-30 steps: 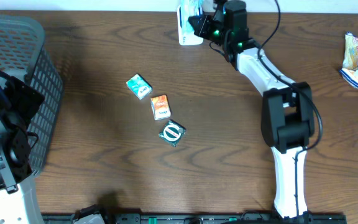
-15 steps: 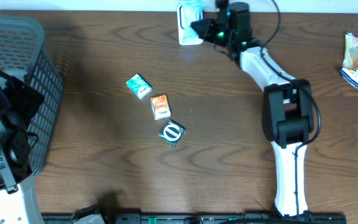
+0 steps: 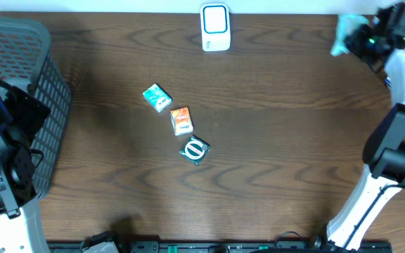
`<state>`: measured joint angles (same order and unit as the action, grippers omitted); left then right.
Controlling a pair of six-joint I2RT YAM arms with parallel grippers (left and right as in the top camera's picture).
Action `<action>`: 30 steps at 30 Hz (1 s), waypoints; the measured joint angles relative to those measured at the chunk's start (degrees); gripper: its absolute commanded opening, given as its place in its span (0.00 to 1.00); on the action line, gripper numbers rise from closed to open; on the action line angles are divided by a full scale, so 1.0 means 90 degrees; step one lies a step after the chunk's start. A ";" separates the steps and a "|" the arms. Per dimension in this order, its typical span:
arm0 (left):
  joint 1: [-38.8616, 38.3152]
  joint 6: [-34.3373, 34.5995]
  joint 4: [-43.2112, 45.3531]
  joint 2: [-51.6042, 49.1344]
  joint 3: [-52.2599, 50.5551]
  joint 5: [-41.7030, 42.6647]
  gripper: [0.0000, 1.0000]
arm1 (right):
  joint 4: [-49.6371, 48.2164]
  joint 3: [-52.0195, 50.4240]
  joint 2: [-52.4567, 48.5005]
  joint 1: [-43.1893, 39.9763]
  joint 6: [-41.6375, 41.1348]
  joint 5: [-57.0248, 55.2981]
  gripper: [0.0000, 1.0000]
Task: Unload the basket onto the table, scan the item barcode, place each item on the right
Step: 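Carry the pouch to the right table edge and release it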
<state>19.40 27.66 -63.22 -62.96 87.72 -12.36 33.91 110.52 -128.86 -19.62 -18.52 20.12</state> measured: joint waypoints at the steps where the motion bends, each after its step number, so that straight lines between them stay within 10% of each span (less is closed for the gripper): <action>1: 0.0000 0.0000 0.0000 0.0000 0.0000 0.0000 0.95 | 0.0117 0.0000 0.0000 -0.0085 0.0095 -0.0109 0.76; 6: 0.0000 0.0000 0.0000 0.0000 0.0000 0.0000 0.95 | 0.0447 0.0000 0.0000 -0.0415 0.0559 -0.0430 0.99; 20: 0.0000 0.0002 0.0000 0.0000 0.0000 0.0000 0.95 | 0.0610 0.0000 0.0000 0.0908 0.0721 0.2086 0.99; 30: 0.0000 0.0000 0.0000 0.0000 0.0000 0.0000 0.95 | 0.1341 0.0000 0.0639 0.2132 0.0833 0.1690 0.99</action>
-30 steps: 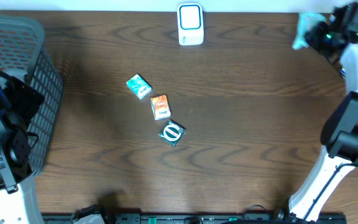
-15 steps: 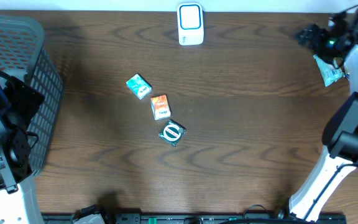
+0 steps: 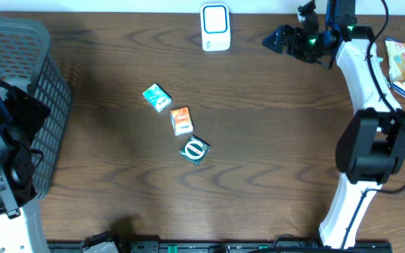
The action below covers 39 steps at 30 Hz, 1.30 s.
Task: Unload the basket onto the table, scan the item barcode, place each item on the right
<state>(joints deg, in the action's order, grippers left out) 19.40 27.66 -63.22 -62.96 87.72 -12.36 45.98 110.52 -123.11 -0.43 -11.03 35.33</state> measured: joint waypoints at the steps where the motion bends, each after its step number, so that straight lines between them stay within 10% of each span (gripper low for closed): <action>1: 0.0000 0.0000 0.0000 0.0000 0.0000 0.0000 0.95 | 0.0194 0.0000 0.0214 0.0119 0.0002 -0.0209 0.99; 39: 0.0000 0.0000 0.0000 0.0000 0.0000 0.0000 0.95 | 0.1222 -0.0282 0.0651 0.4415 0.0384 -0.2152 0.99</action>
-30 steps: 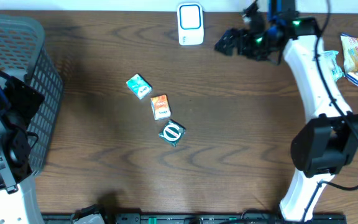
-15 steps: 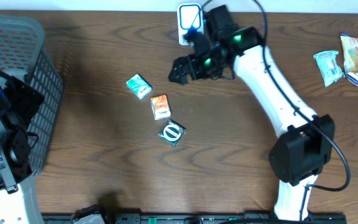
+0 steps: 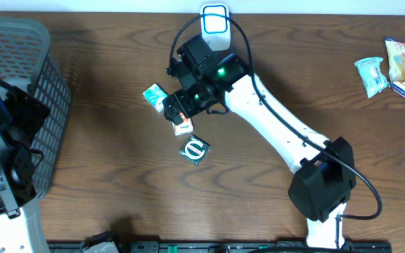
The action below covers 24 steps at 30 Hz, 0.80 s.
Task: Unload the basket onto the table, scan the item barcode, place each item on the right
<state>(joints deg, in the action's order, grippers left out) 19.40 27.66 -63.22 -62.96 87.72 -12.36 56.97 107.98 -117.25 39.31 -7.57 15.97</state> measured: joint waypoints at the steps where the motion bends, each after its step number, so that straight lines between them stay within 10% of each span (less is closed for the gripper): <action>1: 0.0000 0.0000 0.0000 0.0000 0.0000 0.0000 0.95 | -0.0112 -0.0075 0.0000 0.0044 0.0000 -0.0024 0.99; 24: 0.0000 0.0000 0.0000 0.0000 0.0000 0.0000 0.95 | -0.1508 -0.1406 -0.0007 0.0248 0.0000 -0.0294 0.99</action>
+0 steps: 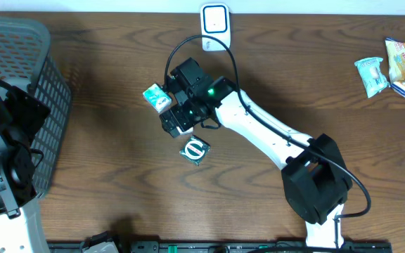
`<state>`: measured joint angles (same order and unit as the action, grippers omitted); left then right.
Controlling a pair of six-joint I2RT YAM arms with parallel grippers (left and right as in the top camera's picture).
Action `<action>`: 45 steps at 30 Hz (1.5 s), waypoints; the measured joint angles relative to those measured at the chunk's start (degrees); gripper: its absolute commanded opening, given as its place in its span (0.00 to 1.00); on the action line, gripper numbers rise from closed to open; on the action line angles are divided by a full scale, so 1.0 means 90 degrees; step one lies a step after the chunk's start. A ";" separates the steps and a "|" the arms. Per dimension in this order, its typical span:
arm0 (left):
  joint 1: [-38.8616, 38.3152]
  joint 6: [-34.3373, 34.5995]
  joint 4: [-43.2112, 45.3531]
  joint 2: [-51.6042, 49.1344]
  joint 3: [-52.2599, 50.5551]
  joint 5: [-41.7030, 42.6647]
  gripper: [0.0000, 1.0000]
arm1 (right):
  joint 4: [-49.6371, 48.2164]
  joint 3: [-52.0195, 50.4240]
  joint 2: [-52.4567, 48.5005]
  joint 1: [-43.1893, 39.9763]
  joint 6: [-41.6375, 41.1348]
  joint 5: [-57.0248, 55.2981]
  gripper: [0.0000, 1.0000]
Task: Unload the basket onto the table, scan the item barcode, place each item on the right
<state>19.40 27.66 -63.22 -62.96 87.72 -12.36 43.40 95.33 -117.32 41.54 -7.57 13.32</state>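
A white scanner with a blue face (215, 27) stands at the table's far edge. Three small packs lie mid-table: a teal one (156, 97), an orange one (182, 128) and a dark green one with a round logo (195, 150). My right gripper (177, 121) is down over the orange pack and covers most of it; only a sliver shows at its lower edge. Whether the fingers are closed on the pack is hidden by the wrist. My left arm (5, 154) rests at the left edge, its fingers not discernible.
A grey mesh basket (27, 49) stands at the far left, beside the left arm. Two snack bags (369, 74) (404, 62) lie at the far right. The right arm stretches diagonally from its base (322, 190) across the table's middle.
My right gripper has shifted slightly down and left, from just above the orange pack to right over it, hiding more of the pack. The packs and left arm are unmoved.
My right gripper was at the far right corner over the snack bags. Then it was beside the scanner, with the bags lying on the table. Then it reached the packs at mid-table, and now sits over the orange pack.
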 measured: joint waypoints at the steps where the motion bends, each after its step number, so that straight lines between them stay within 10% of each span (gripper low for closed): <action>1: 0.0000 0.0000 0.0000 0.0000 0.0000 0.0000 0.95 | 0.0005 -0.0041 -0.0002 0.0000 0.0000 -0.0007 0.99; 45: 0.0000 0.0000 0.0000 0.0000 0.0000 0.0000 0.95 | -0.0362 -0.0231 -0.0002 0.0083 0.0000 0.0012 0.95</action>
<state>19.40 27.66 -63.22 -62.96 87.72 -12.36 40.14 93.25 -117.34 42.28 -7.57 13.43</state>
